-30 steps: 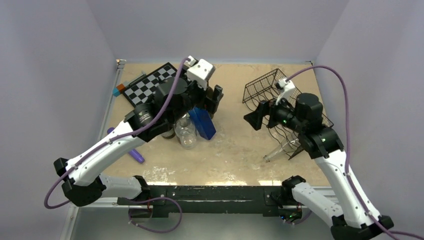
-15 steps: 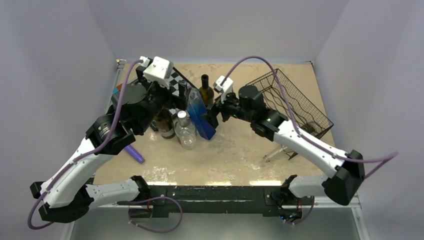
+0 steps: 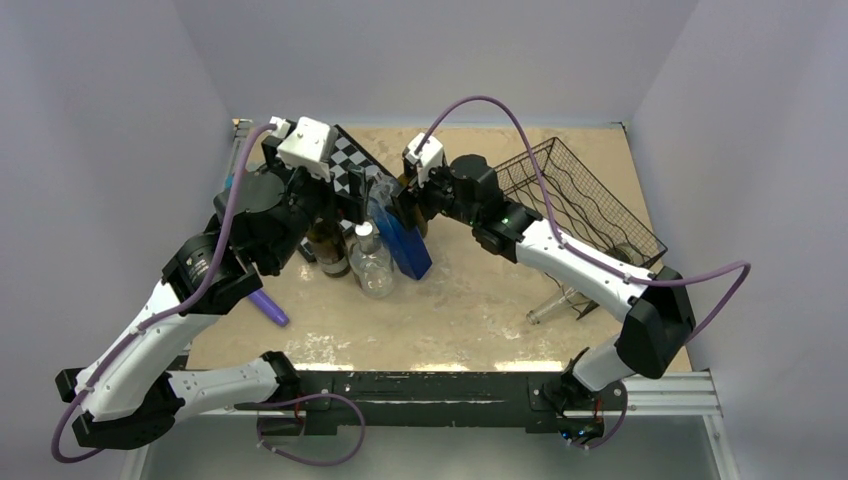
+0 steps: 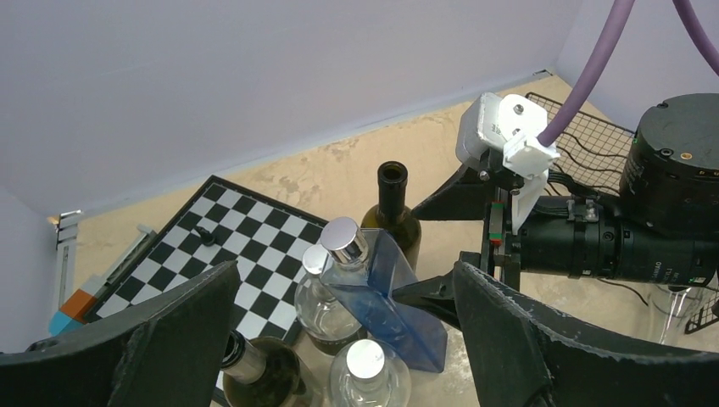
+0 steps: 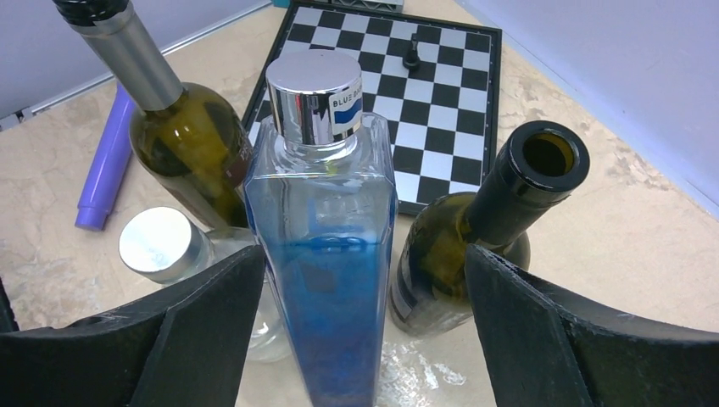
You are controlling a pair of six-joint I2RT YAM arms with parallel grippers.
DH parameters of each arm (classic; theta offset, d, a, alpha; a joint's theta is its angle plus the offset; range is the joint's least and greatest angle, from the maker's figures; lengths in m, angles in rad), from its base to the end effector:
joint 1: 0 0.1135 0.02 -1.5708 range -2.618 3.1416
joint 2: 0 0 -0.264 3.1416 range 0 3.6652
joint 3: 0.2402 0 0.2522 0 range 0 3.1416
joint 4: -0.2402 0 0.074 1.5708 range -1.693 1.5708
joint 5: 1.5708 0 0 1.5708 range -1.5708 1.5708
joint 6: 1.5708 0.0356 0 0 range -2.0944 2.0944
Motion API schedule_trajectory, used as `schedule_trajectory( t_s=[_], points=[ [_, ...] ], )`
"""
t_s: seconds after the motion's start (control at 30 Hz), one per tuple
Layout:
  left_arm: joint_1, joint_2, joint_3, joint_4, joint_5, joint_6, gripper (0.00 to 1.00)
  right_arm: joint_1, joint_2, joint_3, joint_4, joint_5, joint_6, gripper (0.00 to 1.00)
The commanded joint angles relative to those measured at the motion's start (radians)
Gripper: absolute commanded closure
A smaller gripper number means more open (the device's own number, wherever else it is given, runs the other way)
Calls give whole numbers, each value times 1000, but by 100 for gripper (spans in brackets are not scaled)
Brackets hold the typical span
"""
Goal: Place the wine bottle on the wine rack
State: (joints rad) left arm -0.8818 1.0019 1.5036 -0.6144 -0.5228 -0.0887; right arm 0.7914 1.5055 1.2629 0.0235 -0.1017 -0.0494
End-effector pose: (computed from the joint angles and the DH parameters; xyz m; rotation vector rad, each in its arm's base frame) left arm 0.1205 -0.1183 0.4945 0.2705 1.6548 -0.2935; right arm 0.2517 0.2599 0.3526 -0.8153 1.6406 0.6189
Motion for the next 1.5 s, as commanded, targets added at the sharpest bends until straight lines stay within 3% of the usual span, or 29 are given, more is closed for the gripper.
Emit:
schedule_trajectory(
  t_s=[0.0, 0.4, 0.73, 1.27, 1.33, 1.47],
  points=[
    [4, -13, -9, 27, -18, 15, 1, 11, -2, 28, 61, -34, -12, 10],
    [5, -28, -32, 56, -36, 38, 1, 29, 47, 38, 64, -39, 2, 2],
    [6, -90, -39, 100, -123, 26, 1, 31, 112, 59, 79, -39, 37, 2],
    [6, -93, -16, 84, -129, 52, 1, 37, 192, 106, 96, -14, 42, 5],
    [6, -89, -14, 84, -130, 53, 1, 37, 202, 121, 84, -26, 42, 9],
    [6, -83, -9, 77, -129, 56, 1, 37, 207, 130, 66, -38, 42, 29]
  ],
)
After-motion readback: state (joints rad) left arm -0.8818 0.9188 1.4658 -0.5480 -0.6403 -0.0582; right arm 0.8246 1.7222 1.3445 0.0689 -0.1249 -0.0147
